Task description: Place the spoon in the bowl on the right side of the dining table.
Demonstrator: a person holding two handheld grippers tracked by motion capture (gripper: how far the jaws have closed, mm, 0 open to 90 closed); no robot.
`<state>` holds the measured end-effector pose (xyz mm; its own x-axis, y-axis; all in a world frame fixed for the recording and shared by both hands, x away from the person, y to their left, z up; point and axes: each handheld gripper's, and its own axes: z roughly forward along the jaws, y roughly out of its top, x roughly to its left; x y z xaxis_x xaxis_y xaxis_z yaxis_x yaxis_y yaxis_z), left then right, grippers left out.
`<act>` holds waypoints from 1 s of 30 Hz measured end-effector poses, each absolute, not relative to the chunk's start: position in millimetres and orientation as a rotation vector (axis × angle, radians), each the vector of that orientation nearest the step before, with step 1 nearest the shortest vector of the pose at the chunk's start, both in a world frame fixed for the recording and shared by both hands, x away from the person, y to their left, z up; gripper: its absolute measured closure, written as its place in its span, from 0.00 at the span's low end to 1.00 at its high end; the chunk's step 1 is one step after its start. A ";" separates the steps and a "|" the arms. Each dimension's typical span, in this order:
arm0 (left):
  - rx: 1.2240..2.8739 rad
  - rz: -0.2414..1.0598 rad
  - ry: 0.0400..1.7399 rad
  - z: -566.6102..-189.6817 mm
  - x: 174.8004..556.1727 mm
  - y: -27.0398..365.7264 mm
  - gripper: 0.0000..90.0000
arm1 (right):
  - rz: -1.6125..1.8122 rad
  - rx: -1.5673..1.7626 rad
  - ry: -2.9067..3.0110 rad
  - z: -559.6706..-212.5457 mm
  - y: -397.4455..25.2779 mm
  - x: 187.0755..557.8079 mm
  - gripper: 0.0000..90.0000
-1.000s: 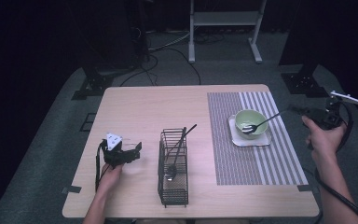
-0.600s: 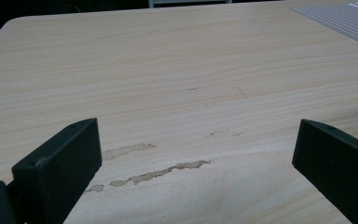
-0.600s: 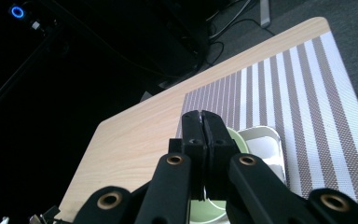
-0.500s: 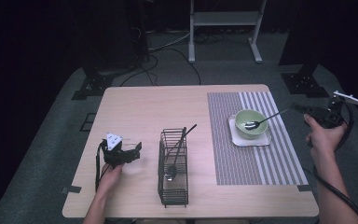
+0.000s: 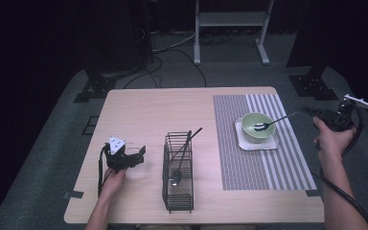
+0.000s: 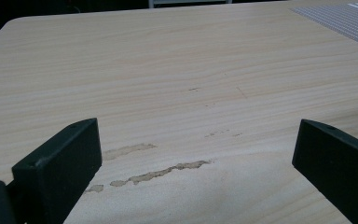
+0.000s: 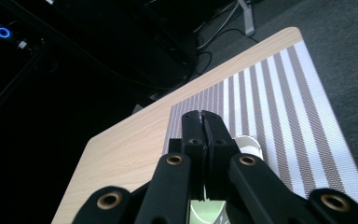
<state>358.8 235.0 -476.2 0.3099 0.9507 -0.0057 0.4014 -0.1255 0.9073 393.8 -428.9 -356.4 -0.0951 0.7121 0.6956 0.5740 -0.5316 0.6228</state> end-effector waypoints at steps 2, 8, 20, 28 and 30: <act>1.692 0.781 1.233 -476.3 358.8 234.9 0.00 | 1.690 2.033 1.451 -357.2 -429.1 394.2 0.98; 1.692 0.782 1.234 -476.3 358.8 234.9 0.00 | 1.652 2.033 1.457 -362.8 -427.9 394.4 0.98; 1.693 0.781 1.233 -476.2 358.7 234.9 0.00 | 1.594 2.017 1.490 -377.8 -419.4 397.2 0.98; 1.697 0.785 1.229 -476.2 358.6 234.6 0.00 | 1.598 2.031 1.491 -385.9 -418.3 397.5 0.98; 1.699 0.786 1.229 -476.2 358.5 234.2 0.00 | 1.601 2.036 1.486 -387.6 -419.1 397.2 0.97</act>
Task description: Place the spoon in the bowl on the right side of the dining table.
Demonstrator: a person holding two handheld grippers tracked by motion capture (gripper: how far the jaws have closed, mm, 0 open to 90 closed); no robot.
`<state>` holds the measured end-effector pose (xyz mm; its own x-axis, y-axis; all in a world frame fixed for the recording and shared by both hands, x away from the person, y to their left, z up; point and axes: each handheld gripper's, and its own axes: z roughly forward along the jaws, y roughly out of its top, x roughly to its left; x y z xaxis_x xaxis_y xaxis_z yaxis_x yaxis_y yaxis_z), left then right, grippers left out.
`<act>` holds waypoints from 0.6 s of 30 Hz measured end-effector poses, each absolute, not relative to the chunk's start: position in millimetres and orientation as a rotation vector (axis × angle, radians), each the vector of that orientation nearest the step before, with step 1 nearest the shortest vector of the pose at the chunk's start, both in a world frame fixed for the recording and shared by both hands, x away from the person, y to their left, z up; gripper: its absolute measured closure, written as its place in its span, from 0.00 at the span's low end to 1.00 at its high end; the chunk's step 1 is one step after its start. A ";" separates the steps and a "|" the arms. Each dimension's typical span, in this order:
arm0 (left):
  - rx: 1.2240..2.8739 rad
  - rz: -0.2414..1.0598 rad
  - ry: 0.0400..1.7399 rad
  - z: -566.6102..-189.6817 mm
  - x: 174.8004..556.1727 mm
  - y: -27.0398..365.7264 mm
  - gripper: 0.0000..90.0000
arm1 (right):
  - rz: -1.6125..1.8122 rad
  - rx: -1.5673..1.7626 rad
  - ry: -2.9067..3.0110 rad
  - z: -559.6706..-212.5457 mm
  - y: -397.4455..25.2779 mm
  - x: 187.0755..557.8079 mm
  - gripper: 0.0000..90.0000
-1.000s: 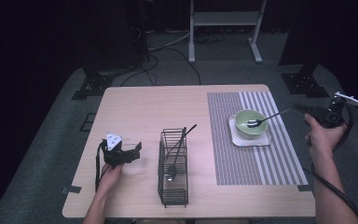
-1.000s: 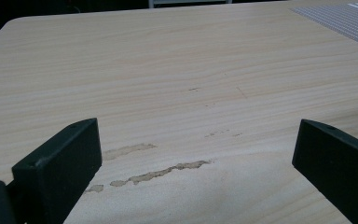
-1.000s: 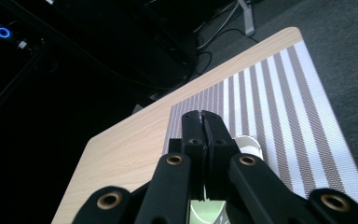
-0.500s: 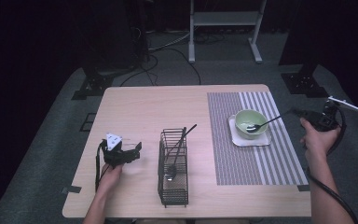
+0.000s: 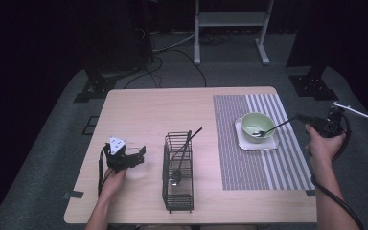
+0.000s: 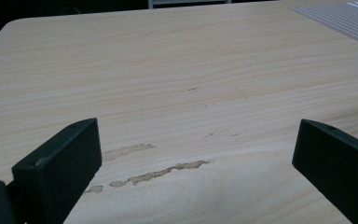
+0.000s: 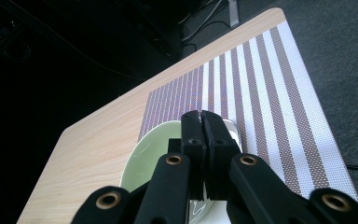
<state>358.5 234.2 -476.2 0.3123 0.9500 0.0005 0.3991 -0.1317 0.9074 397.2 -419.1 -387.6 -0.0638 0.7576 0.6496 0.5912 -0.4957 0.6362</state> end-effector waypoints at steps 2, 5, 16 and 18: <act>1.698 0.786 1.230 -476.2 358.6 234.5 0.00 | 1.608 2.046 1.474 -390.2 -420.2 396.8 0.97; 1.697 0.786 1.231 -476.2 358.6 234.5 0.00 | 1.627 2.062 1.471 -395.2 -421.5 396.4 0.97; 1.699 0.788 1.230 -476.2 358.4 234.3 0.00 | 1.659 2.086 1.480 -401.3 -420.1 397.4 0.96; 1.696 0.788 1.230 -476.3 358.3 234.0 0.00 | 1.666 2.087 1.482 -402.6 -420.1 397.6 0.95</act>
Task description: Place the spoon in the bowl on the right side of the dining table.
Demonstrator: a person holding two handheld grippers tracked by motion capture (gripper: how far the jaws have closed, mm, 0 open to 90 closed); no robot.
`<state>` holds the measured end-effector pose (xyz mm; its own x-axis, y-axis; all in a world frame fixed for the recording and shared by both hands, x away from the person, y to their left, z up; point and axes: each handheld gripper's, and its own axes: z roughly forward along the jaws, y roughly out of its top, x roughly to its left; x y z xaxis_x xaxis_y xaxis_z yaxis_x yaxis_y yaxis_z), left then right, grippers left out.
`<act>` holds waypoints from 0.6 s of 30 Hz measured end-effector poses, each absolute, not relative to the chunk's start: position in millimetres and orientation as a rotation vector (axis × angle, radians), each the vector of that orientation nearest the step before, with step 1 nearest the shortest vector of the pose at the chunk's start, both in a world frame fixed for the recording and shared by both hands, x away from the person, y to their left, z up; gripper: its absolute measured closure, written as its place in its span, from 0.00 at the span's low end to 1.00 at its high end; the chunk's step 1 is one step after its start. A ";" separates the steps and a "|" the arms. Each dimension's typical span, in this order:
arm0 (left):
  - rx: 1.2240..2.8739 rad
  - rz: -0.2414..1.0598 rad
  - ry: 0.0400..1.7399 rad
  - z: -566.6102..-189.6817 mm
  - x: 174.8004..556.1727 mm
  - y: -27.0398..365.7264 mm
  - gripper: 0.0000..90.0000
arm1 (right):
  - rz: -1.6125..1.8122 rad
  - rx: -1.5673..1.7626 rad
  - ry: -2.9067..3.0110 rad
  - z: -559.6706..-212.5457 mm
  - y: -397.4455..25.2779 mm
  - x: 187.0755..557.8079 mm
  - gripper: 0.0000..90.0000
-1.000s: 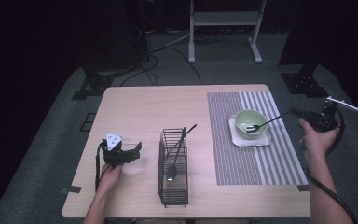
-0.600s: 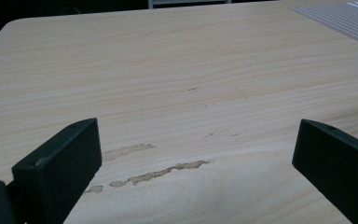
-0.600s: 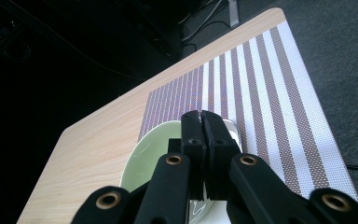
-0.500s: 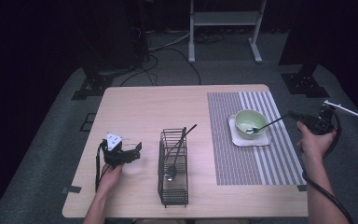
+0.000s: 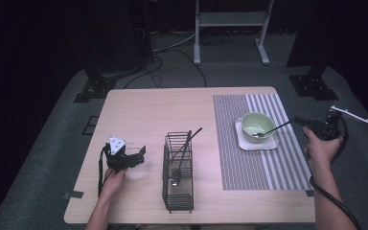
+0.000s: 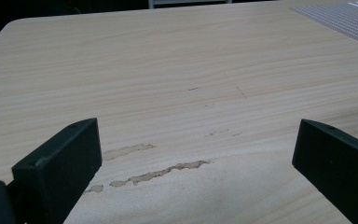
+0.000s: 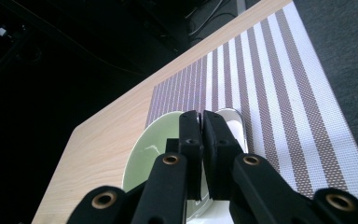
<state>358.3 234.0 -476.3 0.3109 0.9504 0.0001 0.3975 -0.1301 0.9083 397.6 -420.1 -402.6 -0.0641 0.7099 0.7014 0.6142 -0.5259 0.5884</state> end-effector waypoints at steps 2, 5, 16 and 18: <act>1.696 0.788 1.229 -476.3 358.3 234.0 0.00 | 1.674 2.094 1.479 -403.9 -420.6 397.4 0.92; 1.694 0.787 1.229 -476.3 358.2 234.0 0.00 | 1.680 2.102 1.481 -405.6 -421.5 397.3 0.90; 1.692 0.784 1.235 -476.2 358.4 234.7 0.00 | 1.673 2.137 1.513 -412.9 -424.5 397.1 0.83; 1.693 0.785 1.234 -476.2 358.4 234.6 0.00 | 1.670 2.141 1.517 -414.0 -425.0 396.7 0.82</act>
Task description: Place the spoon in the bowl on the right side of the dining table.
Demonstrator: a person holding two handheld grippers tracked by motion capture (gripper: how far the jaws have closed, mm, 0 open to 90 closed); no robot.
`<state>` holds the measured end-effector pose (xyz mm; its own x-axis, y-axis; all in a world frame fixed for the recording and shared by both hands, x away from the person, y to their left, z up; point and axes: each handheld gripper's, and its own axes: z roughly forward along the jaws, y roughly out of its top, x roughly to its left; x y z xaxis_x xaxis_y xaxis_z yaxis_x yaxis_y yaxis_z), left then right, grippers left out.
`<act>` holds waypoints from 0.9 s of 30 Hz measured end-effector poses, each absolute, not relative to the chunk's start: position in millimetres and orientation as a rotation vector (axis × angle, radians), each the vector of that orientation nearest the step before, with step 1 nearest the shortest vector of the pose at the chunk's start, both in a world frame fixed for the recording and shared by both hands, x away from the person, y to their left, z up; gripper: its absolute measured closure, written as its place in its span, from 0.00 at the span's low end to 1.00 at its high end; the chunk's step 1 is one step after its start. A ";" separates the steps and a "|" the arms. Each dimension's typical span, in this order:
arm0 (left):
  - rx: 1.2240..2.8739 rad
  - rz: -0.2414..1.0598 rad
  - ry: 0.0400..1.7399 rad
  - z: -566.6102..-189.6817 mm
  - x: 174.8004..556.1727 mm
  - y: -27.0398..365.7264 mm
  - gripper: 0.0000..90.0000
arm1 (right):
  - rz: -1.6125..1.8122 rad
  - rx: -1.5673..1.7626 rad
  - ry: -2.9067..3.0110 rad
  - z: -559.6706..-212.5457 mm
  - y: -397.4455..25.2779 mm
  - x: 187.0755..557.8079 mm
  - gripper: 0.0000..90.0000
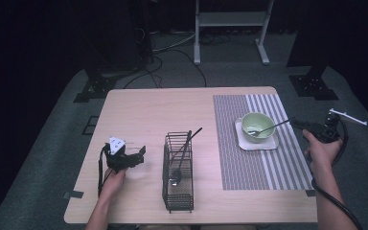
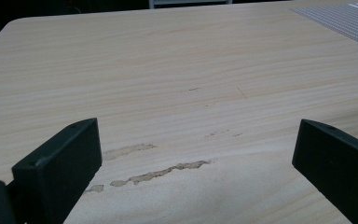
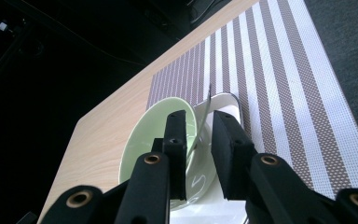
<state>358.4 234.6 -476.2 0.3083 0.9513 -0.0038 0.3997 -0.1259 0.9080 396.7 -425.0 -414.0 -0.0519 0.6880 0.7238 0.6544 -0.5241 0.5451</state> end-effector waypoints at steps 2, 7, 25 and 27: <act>1.691 0.783 1.236 -476.2 358.5 234.7 0.00 | 1.670 2.145 1.516 -415.2 -425.7 395.8 0.81; 1.688 0.782 1.241 -476.3 358.9 235.0 0.00 | 1.674 2.145 1.530 -417.9 -426.4 394.0 0.78; 1.688 0.786 1.237 -476.3 359.0 234.6 0.00 | 1.693 2.134 1.654 -431.6 -417.8 388.3 0.44; 1.689 0.785 1.236 -476.2 358.9 234.6 0.00 | 1.697 2.134 1.675 -433.6 -416.2 387.6 0.43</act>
